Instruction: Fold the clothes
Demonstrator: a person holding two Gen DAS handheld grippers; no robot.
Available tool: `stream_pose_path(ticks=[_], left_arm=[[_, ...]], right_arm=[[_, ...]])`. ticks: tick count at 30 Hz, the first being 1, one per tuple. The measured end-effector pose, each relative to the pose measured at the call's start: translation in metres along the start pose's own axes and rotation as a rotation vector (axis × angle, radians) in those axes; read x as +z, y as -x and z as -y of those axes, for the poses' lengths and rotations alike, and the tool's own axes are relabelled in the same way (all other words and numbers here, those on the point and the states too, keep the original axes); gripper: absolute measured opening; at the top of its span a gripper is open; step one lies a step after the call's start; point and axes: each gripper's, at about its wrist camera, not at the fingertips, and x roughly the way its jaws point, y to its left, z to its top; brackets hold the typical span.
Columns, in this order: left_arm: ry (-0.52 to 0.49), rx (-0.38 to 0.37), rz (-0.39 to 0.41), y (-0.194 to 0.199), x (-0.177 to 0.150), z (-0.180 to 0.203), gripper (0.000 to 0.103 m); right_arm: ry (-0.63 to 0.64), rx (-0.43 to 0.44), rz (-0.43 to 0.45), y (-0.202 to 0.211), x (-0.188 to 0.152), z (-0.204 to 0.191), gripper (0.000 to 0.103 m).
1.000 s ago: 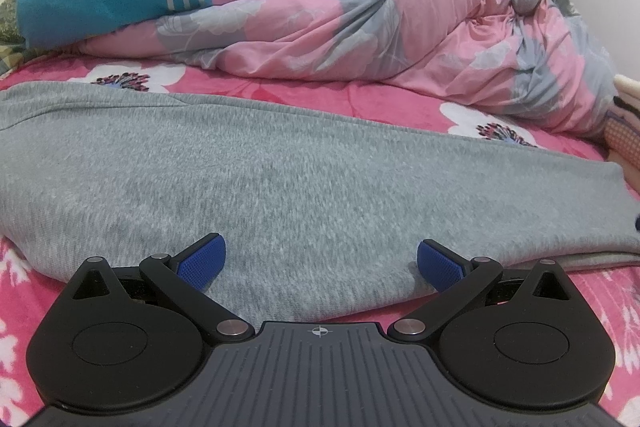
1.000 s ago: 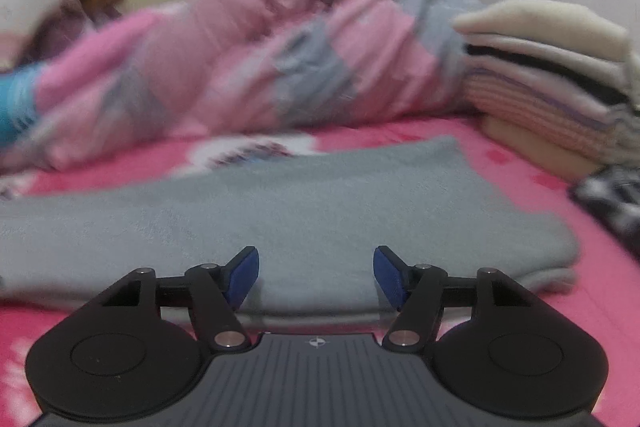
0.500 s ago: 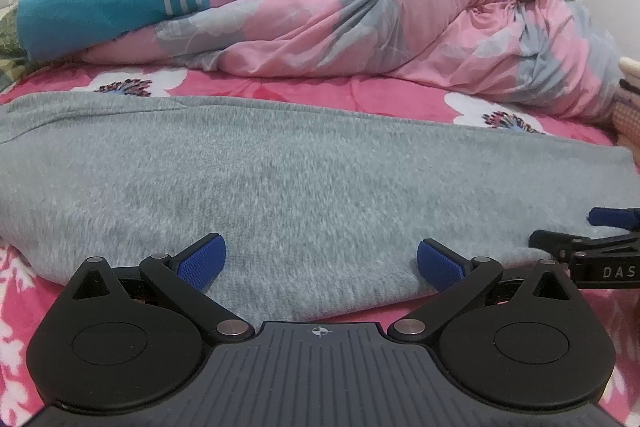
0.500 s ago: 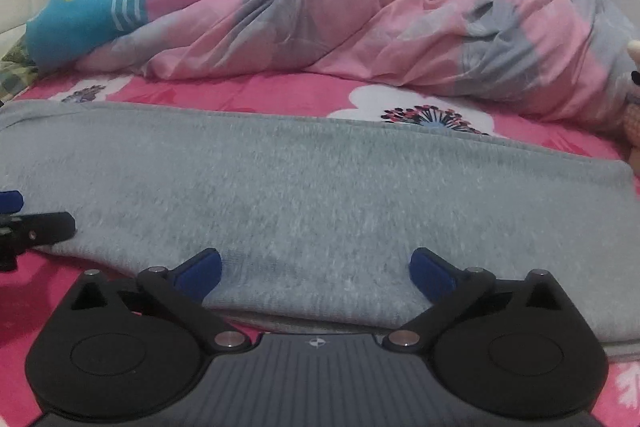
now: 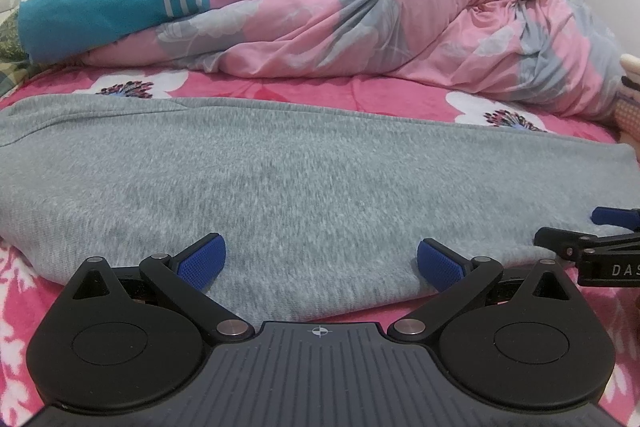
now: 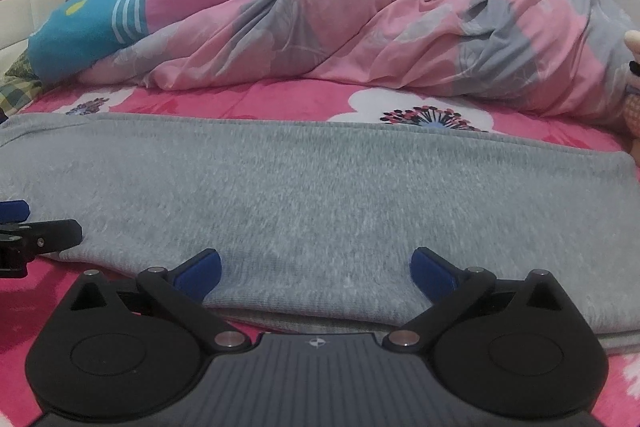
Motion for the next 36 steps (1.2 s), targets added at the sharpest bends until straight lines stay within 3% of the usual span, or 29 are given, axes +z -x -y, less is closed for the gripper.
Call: stream_pose_path(ticks=[36], left_arm=[[-0.047, 0.041, 0.003, -0.0027, -0.0028, 0.0072, 0.103]], right_arm=[[-0.011, 0.012, 0.017, -0.0050, -0.0029, 0.0007, 0.103]])
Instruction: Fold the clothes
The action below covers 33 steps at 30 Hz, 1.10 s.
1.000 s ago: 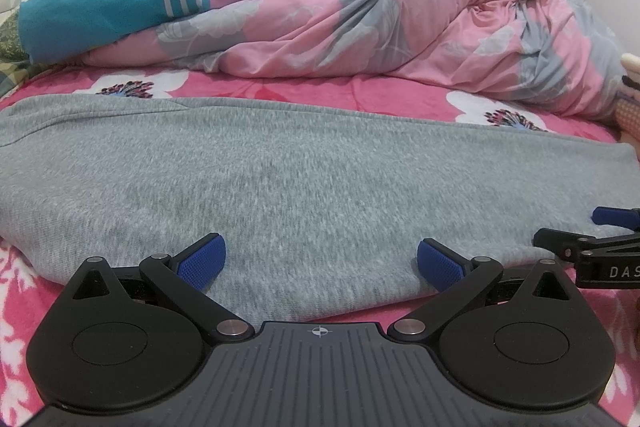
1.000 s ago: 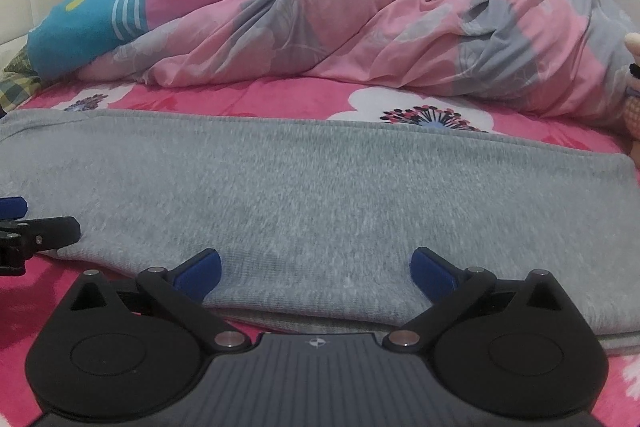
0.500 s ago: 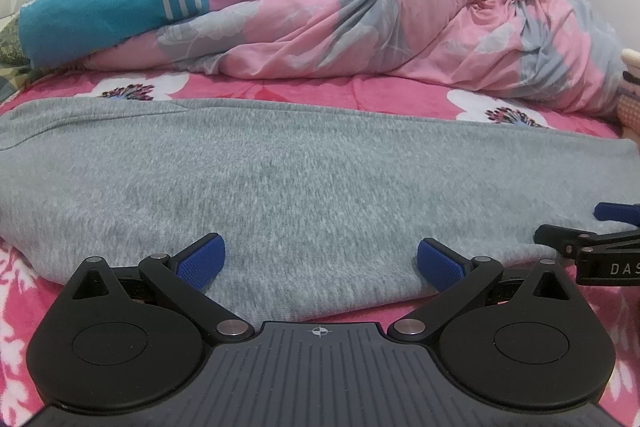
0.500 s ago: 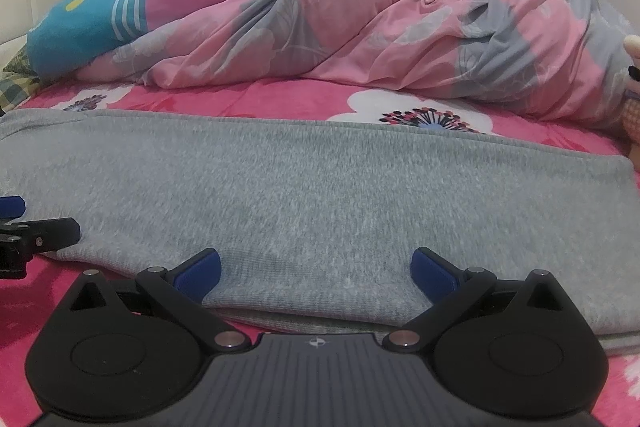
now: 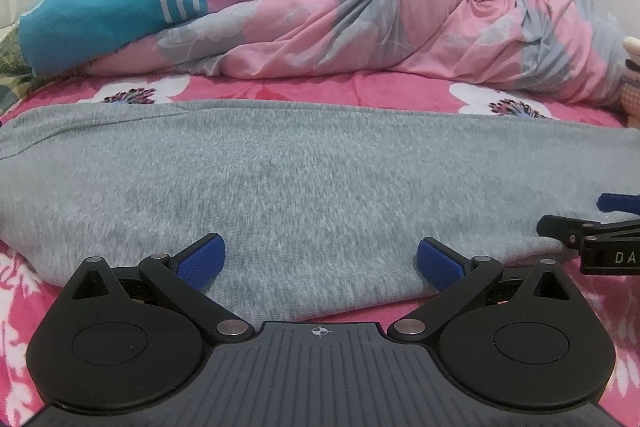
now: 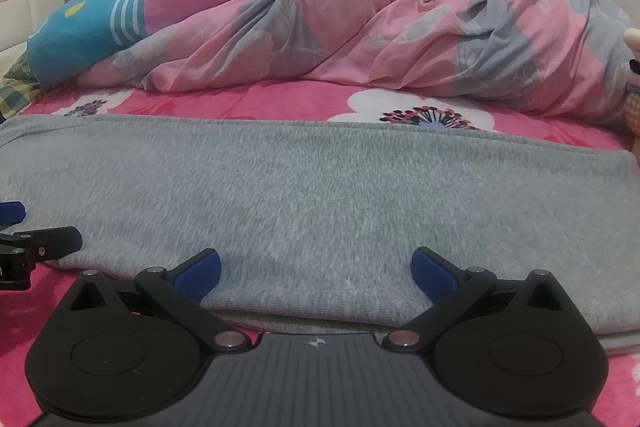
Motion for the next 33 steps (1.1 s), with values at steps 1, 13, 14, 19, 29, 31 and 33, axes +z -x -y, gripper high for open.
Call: stream_pose_path(ticks=[1, 13, 14, 19, 29, 31, 33], left_arm=[[-0.004, 0.003, 0.001, 0.000, 0.000, 0.001, 0.103], [-0.034, 0.042, 0.011, 0.001, -0.003, 0.007, 0.103], [-0.036, 0.048, 0.013, 0.001, -0.003, 0.008, 0.103], [-0.058, 0.079, 0.010, 0.002, -0.002, 0.013, 0.103], [-0.088, 0.103, -0.009, 0.001, 0.005, 0.018, 0.103], [-0.048, 0.084, 0.002, 0.012, 0.008, 0.010, 0.103], [-0.004, 0.049, 0.021, 0.029, 0.012, -0.002, 0.103]], right_arm=[[0.000, 0.000, 0.000, 0.000, 0.000, 0.000, 0.103], [0.003, -0.003, 0.000, 0.000, 0.001, -0.001, 0.103], [0.002, -0.002, 0.001, 0.000, 0.000, -0.001, 0.103], [0.005, -0.003, 0.000, -0.001, 0.001, 0.000, 0.103], [-0.007, 0.007, 0.012, 0.000, -0.002, 0.002, 0.103], [-0.008, 0.006, 0.016, 0.001, -0.002, 0.002, 0.103], [-0.012, 0.009, 0.017, 0.001, -0.002, 0.003, 0.103]])
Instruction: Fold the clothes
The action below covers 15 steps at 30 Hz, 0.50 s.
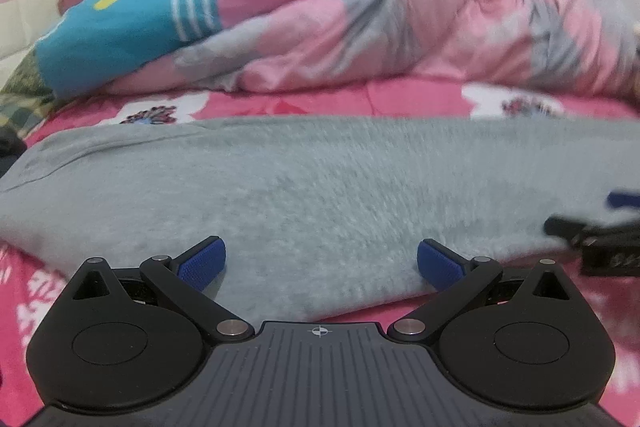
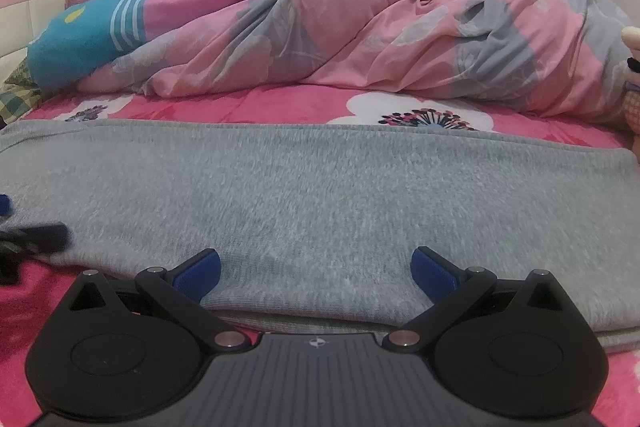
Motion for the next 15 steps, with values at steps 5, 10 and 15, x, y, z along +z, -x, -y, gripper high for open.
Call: stream_pose_path(ticks=[5, 10, 15], left_arm=[[0.141, -0.075, 0.025, 0.036, 0.013, -0.043, 0.103], [0.291, -0.001, -0.006, 0.048, 0.023, -0.103, 0.103], [0.367, 0.097, -0.029, 0.038, 0.022, -0.136, 0.103]], right_arm=[[0.003, -0.002, 0.000, 0.000, 0.000, -0.001, 0.103], [0.001, 0.001, 0.003, 0.002, 0.000, 0.000, 0.103], [0.003, -0.002, 0.003, 0.002, 0.000, -0.001, 0.103]])
